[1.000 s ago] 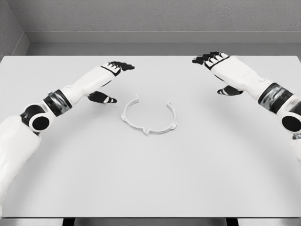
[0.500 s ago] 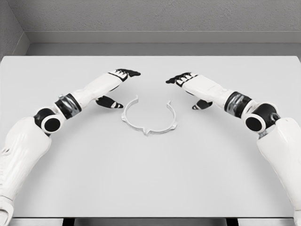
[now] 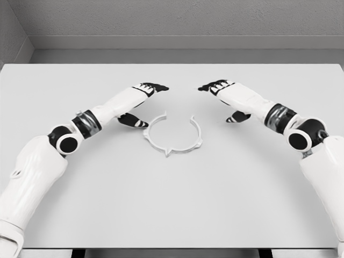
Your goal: Assemble PVC drainage pipe clamps
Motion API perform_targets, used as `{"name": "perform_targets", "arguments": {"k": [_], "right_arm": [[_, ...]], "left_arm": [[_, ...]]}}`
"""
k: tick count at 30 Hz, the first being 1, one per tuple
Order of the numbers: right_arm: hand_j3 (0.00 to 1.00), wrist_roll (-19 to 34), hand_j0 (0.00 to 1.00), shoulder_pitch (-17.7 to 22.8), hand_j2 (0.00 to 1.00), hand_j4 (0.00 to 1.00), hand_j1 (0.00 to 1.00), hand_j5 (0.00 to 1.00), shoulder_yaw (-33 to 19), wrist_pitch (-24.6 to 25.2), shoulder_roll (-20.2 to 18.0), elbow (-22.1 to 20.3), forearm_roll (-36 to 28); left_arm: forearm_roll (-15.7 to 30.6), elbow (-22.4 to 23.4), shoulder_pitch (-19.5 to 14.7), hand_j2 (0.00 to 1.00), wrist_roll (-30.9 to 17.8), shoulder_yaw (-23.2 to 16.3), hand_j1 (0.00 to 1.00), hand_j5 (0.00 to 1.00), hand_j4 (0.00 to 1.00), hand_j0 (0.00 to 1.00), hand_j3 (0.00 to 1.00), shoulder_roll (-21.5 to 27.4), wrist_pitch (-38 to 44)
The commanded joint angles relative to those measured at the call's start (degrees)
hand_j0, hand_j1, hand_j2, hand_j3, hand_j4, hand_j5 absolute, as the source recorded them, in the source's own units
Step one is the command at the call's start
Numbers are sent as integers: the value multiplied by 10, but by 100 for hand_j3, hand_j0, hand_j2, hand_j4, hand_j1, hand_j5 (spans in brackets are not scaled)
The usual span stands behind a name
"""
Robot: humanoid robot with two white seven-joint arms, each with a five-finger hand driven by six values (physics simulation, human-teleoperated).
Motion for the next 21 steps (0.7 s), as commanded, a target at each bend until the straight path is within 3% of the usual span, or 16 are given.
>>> {"name": "perform_targets", "arguments": {"k": [1, 9, 15, 16, 18, 21], "right_arm": [[100, 0, 100, 1, 100, 100, 100, 100, -24, -2, -13, -3, -5], [100, -2, 100, 30, 100, 100, 100, 100, -84, -27, -42, -1, -8], [100, -2, 100, 30, 100, 100, 100, 100, -84, -27, -42, -1, -8], [100, 1, 100, 34, 100, 100, 100, 100, -83, -55, -37, 0, -5], [100, 3, 100, 18, 100, 100, 100, 100, -31, -36, -26, 13, -2], [100, 3, 100, 18, 100, 100, 100, 100, -31, -36, -26, 13, -2]], "left_arm": [[4, 0, 0, 100, 0, 0, 100, 100, 100, 100, 100, -3, 0], [22, -13, -3, 100, 3, 5, 100, 100, 100, 100, 100, 31, 0], [22, -13, -3, 100, 3, 5, 100, 100, 100, 100, 100, 31, 0], [27, -35, 9, 100, 3, -3, 100, 100, 100, 100, 100, 64, 0], [25, -33, 10, 100, 3, -7, 100, 100, 100, 100, 100, 62, 0], [25, -33, 10, 100, 3, -7, 100, 100, 100, 100, 100, 62, 0]]}}
